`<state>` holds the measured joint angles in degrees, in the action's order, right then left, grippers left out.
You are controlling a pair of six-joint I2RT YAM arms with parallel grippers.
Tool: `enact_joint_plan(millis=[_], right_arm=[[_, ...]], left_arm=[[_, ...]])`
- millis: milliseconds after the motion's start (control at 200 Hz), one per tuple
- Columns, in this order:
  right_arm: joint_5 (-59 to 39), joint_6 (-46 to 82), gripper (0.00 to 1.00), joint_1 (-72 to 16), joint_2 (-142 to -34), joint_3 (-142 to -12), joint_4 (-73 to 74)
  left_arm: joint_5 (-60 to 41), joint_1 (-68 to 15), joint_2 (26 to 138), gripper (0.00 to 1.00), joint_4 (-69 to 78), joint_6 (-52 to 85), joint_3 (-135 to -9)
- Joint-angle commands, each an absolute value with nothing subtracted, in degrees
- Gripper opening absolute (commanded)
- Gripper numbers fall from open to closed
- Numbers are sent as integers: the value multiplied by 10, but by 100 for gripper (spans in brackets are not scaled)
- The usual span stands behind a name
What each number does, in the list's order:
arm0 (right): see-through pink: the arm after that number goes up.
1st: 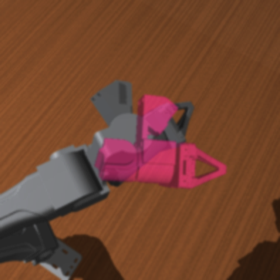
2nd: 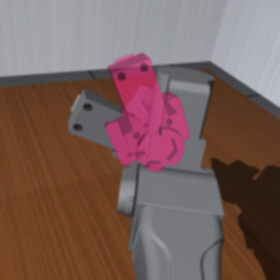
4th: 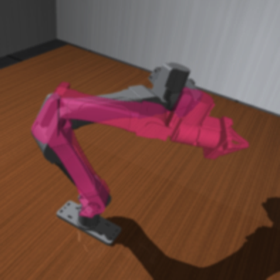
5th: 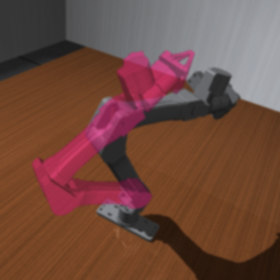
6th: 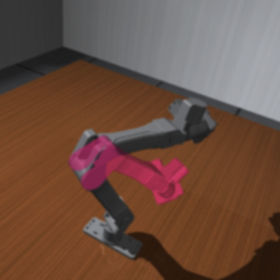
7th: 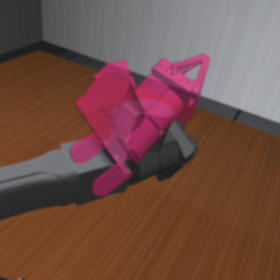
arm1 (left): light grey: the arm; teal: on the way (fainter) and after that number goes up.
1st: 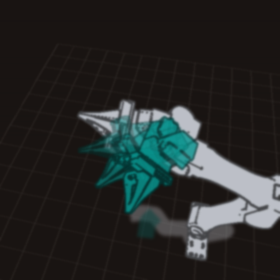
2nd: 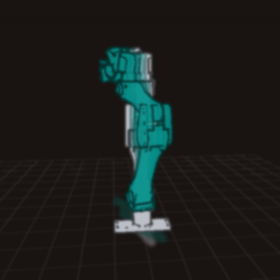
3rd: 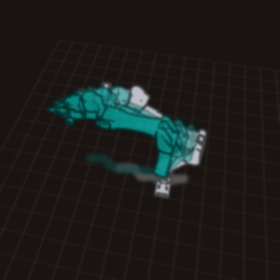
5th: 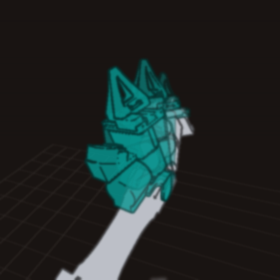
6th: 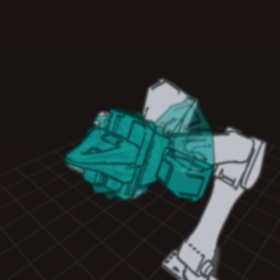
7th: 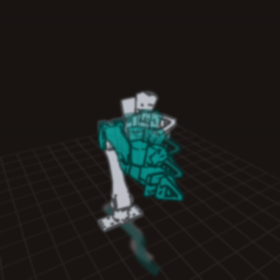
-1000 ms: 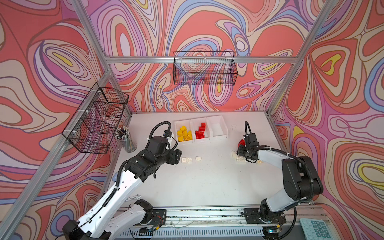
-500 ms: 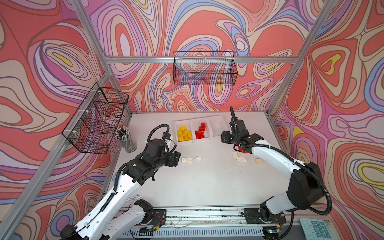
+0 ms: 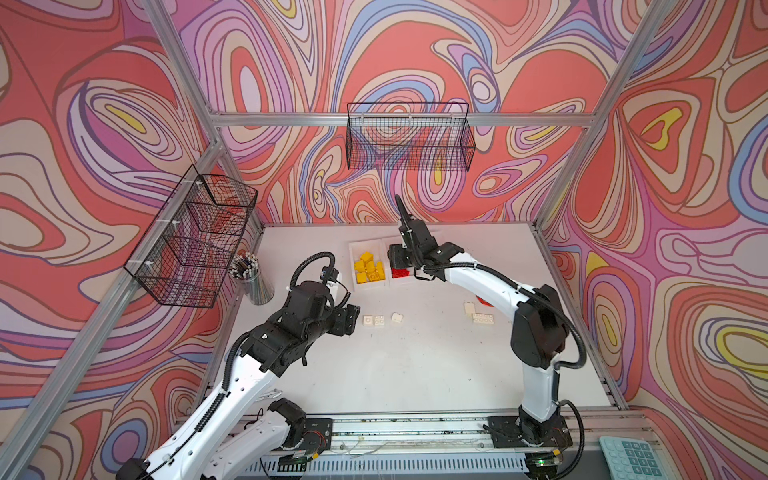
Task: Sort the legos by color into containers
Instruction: 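Carry the red brick with the right gripper over the middle compartment and release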
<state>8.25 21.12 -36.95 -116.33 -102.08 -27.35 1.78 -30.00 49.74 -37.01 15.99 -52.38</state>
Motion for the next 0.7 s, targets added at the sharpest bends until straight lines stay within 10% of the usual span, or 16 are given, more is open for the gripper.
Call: enact_joint_plan(millis=[0, 551, 696], right_arm=[[116, 199, 47, -368, -1208, -1075, -307], [62, 227, 51, -315, -1287, -1135, -293], [53, 220, 76, -308, -1305, -1160, -297]], left_arm=[[27, -299, 492, 82, -363, 148, -518], [16, -299, 495, 96, -365, 147, -517], [19, -299, 498, 98, -367, 147, -517]])
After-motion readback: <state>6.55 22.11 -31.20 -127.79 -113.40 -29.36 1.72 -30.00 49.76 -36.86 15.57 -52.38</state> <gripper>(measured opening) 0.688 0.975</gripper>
